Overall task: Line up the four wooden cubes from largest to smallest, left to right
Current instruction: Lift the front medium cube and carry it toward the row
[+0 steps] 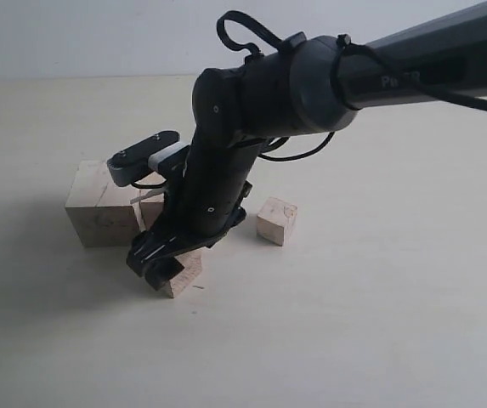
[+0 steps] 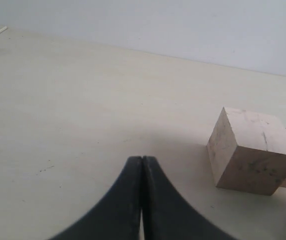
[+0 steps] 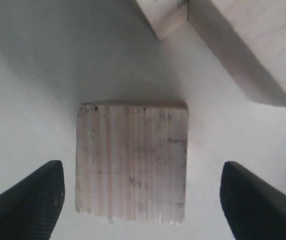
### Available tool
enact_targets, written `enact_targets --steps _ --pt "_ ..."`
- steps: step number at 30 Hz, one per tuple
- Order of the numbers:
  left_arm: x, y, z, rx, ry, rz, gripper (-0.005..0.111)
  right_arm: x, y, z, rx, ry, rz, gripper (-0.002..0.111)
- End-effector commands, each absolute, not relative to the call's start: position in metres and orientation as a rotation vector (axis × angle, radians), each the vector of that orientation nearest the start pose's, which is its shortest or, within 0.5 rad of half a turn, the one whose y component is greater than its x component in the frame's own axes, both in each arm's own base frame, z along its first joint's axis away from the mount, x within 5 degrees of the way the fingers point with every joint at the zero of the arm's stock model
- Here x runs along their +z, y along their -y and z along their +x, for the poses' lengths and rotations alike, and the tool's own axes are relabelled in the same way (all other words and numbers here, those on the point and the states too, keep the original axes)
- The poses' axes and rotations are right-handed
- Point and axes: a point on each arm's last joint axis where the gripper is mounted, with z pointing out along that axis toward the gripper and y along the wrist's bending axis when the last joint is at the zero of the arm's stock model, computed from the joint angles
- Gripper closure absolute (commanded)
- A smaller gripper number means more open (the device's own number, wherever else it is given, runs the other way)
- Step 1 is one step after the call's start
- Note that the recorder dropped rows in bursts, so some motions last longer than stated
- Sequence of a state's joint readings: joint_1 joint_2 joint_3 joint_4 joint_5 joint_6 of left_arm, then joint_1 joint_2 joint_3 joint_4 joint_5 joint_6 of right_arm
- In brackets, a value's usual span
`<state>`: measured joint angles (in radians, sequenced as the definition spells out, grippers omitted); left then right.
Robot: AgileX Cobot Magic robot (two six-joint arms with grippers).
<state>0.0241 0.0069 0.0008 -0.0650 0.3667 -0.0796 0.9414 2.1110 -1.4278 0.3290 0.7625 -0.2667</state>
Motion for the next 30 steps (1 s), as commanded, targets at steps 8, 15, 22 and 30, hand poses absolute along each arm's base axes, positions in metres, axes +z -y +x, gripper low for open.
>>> enact_targets --steps 8,15,22,30 --pt "0.181 0.001 0.053 -0.108 -1.839 -0.132 0.107 0.135 -0.347 0.230 0.402 -2.611 -1.512 0.088" --pt "0.181 0.001 0.053 -0.108 -1.839 -0.132 0.107 0.152 -0.314 0.237 -0.032 -2.469 -1.922 0.108" --pt "0.181 0.001 0.053 -0.108 -1.839 -0.132 0.107 0.180 -0.283 0.266 0.257 -2.435 -1.903 0.108" --pt "0.181 0.001 0.053 -0.108 -1.839 -0.132 0.107 0.231 -0.244 0.308 0.422 -2.201 -1.805 0.108"
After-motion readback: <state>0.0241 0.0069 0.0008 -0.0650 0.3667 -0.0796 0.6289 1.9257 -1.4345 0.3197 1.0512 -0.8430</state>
